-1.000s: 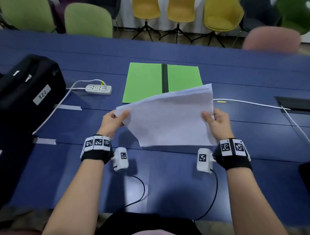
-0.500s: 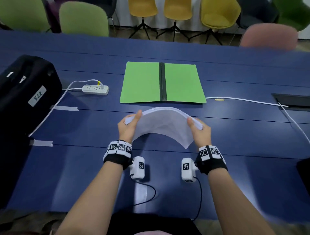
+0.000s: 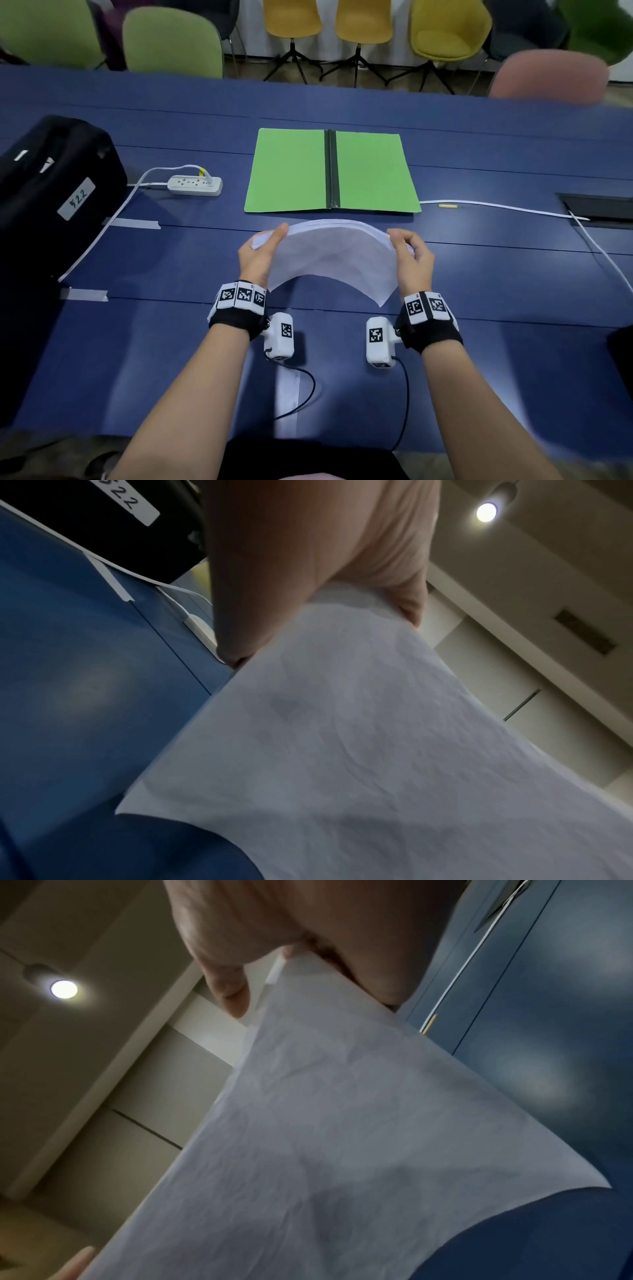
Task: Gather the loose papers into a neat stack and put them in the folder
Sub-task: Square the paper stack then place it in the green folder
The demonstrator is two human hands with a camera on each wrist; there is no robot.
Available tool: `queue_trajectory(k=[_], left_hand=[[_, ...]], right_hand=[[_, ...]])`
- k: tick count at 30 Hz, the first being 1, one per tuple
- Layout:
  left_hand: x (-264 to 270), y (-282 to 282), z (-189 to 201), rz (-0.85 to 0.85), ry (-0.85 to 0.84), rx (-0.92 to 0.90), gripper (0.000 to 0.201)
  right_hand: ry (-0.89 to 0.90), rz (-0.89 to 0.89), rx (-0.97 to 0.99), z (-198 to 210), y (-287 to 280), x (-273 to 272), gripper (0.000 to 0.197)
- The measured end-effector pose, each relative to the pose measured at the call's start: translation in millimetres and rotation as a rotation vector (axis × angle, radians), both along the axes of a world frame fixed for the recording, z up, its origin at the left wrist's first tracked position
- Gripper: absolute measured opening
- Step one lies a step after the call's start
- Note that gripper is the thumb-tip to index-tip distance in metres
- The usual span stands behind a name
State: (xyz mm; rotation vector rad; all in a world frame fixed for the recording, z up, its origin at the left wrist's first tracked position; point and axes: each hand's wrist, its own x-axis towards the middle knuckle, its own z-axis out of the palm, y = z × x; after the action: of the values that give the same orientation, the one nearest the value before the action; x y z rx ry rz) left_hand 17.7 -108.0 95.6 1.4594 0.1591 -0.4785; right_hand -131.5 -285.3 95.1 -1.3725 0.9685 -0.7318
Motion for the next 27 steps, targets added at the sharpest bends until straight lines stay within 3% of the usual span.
queue_trajectory(k=[4,13,15,17,18,20,23,27], left_hand=[[1,1,-5,0.007,-0.017,-0.003,0.024],[1,0,-3,-0.02,0.004,0.017,0.022],[4,2,-4,-0.077,-0.016,0.036,0.017],[7,6,-6,-0.169,-0.052,0.054,0.014],[9,9,-8,-0.211,-0.074,0.071,0.017],[11,12,-11,-0.252,-0.119,0.117,0.021],[14,10,-10,-0.227,-0.212,0.187,0.016],[8,2,8,-0.281,-0.392,0.211,0.023]], right_hand=[[0.025,-0.045,-0.026,-2,-4,-5,0.005],[0.092,0.148,-0.138,2,-11,-4,0.005],[0.248,0.255,-0.26,2,-15,-5,0.021],[0.666,0.372,-0.496,9,-17,-7,0.043],[0.861,0.398,-0.618,15,-17,-6,0.046],[1.063,0.425,-0.732,26,-17,-2,0.036],[1.196,0.501,-0.791,30,-16,8,0.025],[0.999,0.645,-0.7,37,-7,19,0.016]])
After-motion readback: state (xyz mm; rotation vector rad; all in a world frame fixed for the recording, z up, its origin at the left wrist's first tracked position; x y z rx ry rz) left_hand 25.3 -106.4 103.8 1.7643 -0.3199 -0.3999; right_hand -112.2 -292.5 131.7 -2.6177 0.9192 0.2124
